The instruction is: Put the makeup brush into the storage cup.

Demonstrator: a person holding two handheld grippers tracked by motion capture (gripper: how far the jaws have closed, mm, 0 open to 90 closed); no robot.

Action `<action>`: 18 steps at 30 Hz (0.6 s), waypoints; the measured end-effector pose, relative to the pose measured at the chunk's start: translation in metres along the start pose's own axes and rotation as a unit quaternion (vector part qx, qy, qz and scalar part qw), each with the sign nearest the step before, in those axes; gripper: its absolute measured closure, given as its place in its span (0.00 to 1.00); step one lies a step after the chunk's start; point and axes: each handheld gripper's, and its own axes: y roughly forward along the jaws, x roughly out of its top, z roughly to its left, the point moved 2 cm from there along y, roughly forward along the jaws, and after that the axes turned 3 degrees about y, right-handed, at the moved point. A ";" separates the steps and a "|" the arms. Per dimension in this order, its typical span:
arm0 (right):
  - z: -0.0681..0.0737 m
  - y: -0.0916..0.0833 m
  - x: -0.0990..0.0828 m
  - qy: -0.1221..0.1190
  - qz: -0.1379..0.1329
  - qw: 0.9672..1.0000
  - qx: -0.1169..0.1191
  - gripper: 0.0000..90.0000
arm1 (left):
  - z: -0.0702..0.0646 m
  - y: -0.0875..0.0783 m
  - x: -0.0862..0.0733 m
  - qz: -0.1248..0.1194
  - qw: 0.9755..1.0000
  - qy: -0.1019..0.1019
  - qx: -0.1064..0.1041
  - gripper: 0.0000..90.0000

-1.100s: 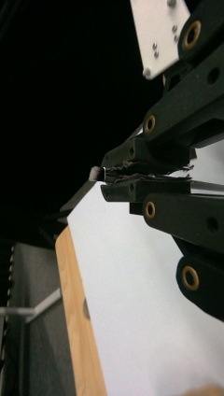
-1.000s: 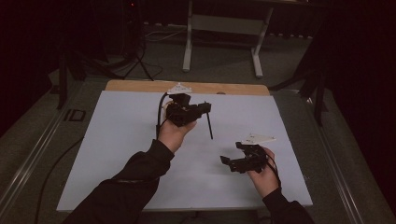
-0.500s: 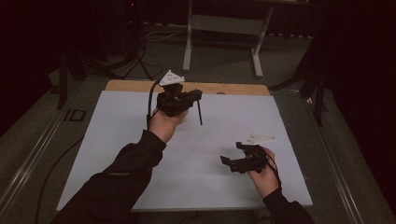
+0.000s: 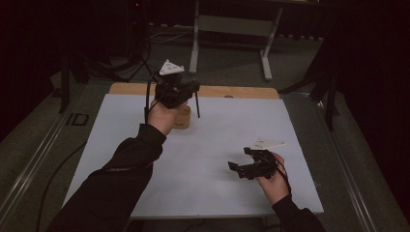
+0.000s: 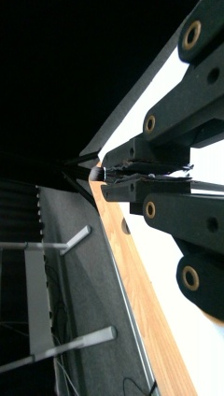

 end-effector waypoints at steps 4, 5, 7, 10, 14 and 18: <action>0.000 0.000 0.001 0.000 -0.001 1.000 0.000 0.13 | 0.008 0.001 0.003 0.002 1.000 -0.001 0.008 0.95; 0.000 0.000 0.000 0.000 0.000 1.000 0.000 0.13 | 0.010 0.002 0.004 0.003 1.000 0.000 0.013 0.95; 0.000 -0.001 0.000 0.001 -0.001 1.000 -0.001 0.13 | 0.012 0.003 0.007 0.004 1.000 0.008 0.021 0.95; 0.001 -0.001 0.000 -0.003 0.000 1.000 -0.002 0.13 | 0.016 0.004 0.011 0.000 1.000 0.007 0.029 0.95; 0.002 0.000 -0.001 -0.007 0.004 1.000 -0.001 0.13 | 0.021 0.007 0.015 -0.005 0.999 0.012 0.045 0.95; 0.003 0.000 0.000 -0.008 0.004 1.000 -0.001 0.13 | 0.027 0.011 0.019 -0.008 0.998 0.020 0.054 0.95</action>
